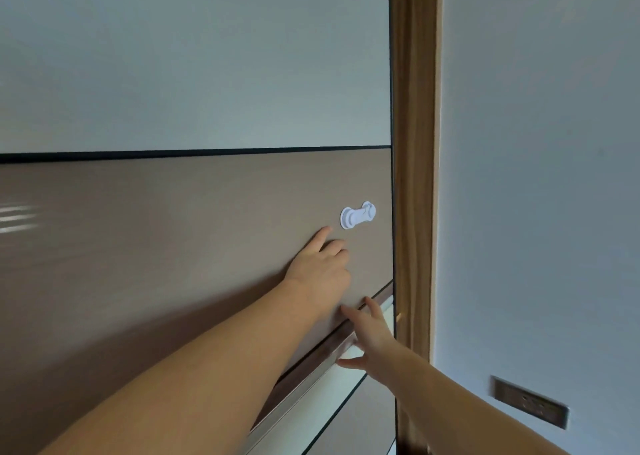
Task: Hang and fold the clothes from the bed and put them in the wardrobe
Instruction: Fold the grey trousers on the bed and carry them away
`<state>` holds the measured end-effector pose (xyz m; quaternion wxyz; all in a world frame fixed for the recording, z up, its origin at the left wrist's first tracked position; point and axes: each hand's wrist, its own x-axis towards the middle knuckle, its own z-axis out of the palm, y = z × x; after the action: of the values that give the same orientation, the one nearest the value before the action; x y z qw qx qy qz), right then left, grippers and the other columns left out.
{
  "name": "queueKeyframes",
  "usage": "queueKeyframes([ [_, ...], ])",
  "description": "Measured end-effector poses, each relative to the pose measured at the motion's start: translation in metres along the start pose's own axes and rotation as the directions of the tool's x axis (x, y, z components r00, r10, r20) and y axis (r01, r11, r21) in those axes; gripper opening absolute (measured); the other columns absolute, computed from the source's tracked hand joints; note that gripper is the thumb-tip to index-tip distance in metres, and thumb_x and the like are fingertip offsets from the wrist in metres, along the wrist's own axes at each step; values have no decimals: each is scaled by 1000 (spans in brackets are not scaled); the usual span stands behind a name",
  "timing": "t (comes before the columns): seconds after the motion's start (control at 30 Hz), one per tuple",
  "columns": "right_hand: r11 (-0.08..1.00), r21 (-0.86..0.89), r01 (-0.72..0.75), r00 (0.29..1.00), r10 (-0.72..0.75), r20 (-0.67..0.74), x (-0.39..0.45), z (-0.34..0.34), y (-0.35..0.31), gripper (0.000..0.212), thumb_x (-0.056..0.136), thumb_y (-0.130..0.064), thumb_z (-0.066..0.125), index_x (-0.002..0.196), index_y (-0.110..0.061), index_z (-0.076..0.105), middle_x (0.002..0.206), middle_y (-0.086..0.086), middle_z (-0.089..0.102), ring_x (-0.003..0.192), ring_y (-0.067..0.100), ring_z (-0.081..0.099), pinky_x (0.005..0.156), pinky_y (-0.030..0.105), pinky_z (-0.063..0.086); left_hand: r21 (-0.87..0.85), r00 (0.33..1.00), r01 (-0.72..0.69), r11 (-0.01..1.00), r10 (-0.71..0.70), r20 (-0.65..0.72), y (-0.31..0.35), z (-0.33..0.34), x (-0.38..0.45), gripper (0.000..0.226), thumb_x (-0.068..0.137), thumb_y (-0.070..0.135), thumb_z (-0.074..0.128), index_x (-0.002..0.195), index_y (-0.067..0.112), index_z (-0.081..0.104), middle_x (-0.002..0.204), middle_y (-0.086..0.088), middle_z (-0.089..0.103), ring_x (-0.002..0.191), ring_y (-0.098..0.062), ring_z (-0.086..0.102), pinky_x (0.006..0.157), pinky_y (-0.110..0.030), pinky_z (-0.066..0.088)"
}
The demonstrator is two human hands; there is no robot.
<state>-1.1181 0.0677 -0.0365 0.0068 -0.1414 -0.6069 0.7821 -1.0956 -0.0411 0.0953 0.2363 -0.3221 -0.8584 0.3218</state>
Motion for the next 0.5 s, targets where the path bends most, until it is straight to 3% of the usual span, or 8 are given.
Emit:
queueKeyframes([
  [0.5,997,66,39,997,-43,66,107,-93,-38,86,83,-15,72,148,-40,22,129,-3,43,110,19,47,93,54,51,32,999,-10,999,9,33,28,14,146,40,89,17,50,129,18,55,149,-6,30,147,-24,7,116,-47,-14],
])
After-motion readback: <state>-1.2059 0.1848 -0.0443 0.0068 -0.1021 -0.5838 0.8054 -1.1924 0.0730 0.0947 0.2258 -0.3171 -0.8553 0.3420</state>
